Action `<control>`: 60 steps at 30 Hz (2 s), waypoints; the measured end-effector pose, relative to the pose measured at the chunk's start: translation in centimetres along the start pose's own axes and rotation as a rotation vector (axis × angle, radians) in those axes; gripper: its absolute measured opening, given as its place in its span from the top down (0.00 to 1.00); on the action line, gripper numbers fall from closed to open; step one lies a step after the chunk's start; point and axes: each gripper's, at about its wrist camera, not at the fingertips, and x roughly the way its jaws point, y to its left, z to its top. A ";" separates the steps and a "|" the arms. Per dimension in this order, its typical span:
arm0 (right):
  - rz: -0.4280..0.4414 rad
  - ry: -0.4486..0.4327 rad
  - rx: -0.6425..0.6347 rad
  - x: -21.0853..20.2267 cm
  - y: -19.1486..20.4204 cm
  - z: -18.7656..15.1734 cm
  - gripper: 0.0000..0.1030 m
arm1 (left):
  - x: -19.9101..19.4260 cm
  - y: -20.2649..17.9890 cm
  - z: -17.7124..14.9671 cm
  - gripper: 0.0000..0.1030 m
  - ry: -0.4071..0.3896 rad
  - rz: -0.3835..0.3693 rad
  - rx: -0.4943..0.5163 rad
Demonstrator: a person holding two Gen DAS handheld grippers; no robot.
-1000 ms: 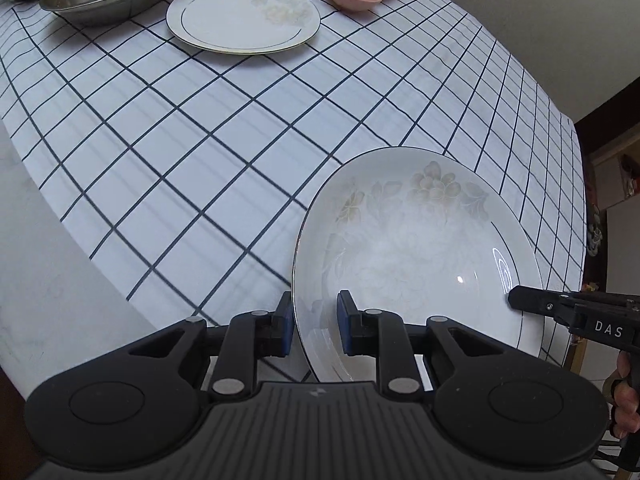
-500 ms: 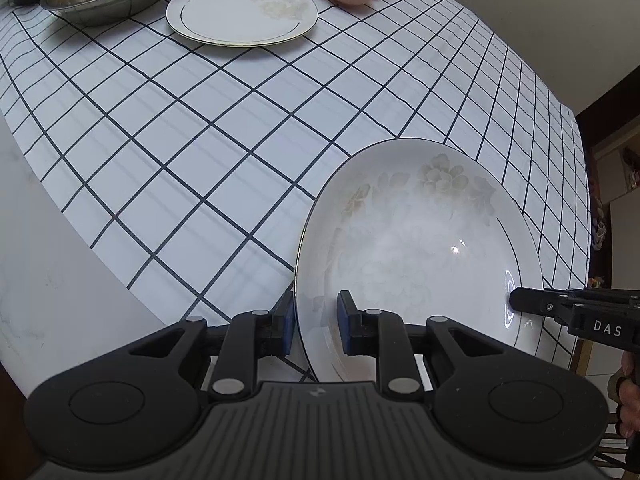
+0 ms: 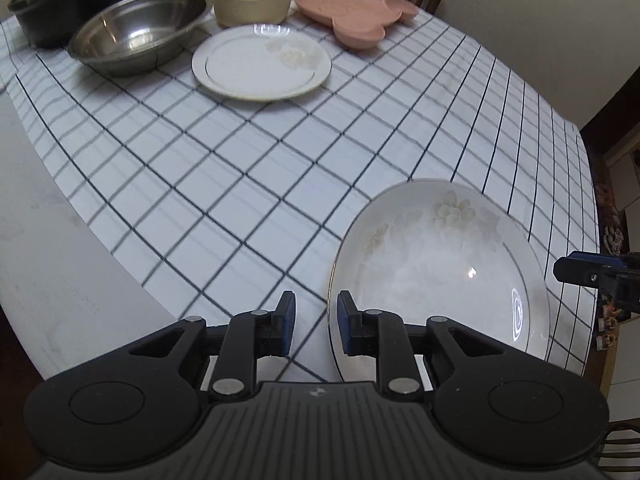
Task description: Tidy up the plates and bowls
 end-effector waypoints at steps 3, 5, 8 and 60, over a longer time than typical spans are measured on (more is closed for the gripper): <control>-0.003 -0.036 -0.043 -0.5 1.1 0.9 0.65 | -1.1 -0.3 0.7 0.79 -0.046 0.007 0.019; -0.004 -0.061 -0.059 -0.8 1.8 1.5 0.62 | -1.7 -0.4 1.3 0.79 -0.073 0.010 0.027; 0.000 -0.092 -0.073 -1.0 2.7 2.5 0.58 | -2.5 -0.4 2.1 0.79 -0.109 0.010 0.033; 0.025 -0.190 -0.273 12.3 10.7 19.6 0.07 | 5.7 8.0 14.4 0.29 -0.261 0.148 -0.113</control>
